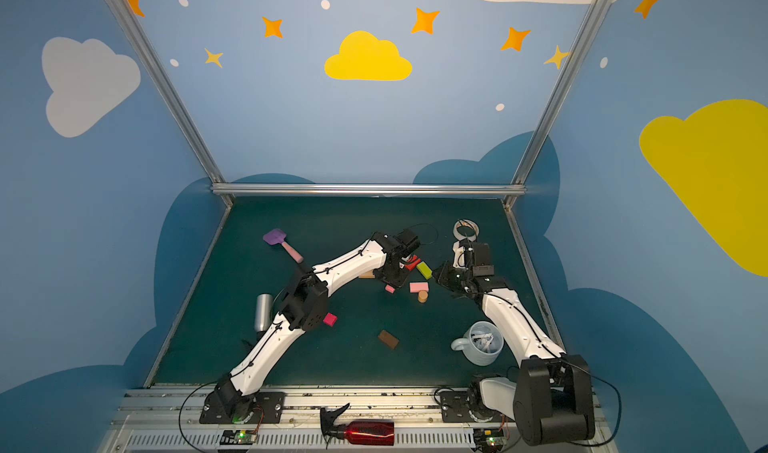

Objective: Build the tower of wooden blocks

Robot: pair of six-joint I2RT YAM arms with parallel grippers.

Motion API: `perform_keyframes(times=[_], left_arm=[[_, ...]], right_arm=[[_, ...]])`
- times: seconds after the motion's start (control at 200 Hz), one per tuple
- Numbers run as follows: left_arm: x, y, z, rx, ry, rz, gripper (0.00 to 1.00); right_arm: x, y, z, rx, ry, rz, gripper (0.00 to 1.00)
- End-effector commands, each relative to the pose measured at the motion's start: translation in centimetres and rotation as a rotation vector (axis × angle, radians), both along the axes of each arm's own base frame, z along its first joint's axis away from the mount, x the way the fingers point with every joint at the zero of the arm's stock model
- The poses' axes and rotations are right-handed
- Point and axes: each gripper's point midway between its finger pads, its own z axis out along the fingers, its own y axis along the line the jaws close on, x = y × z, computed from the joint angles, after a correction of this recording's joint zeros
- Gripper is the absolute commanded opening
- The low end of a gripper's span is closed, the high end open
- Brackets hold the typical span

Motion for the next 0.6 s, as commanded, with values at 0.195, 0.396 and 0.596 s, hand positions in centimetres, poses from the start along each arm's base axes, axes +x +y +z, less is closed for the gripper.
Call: perform_keyframes(times=[0.195, 0.396, 0.596], left_arm=[[-0.1, 0.6, 0.4, 0.031, -0.005, 0.007, 0.46], [0.0, 0.3, 0.7, 0.015, -0.008, 0.013, 0.39], [-0.1, 0.3, 1.4, 0.006, -0.010, 0.023, 0.24]], right_arm=[[0.0, -0.1, 0.5, 0.012, -0.022, -0.007, 0.19], [-0.1, -0.1, 0.3, 0.014, -0.017, -0.005, 0.19], [-0.1, 0.0, 0.3, 0.017, -0.016, -0.005, 0.19]])
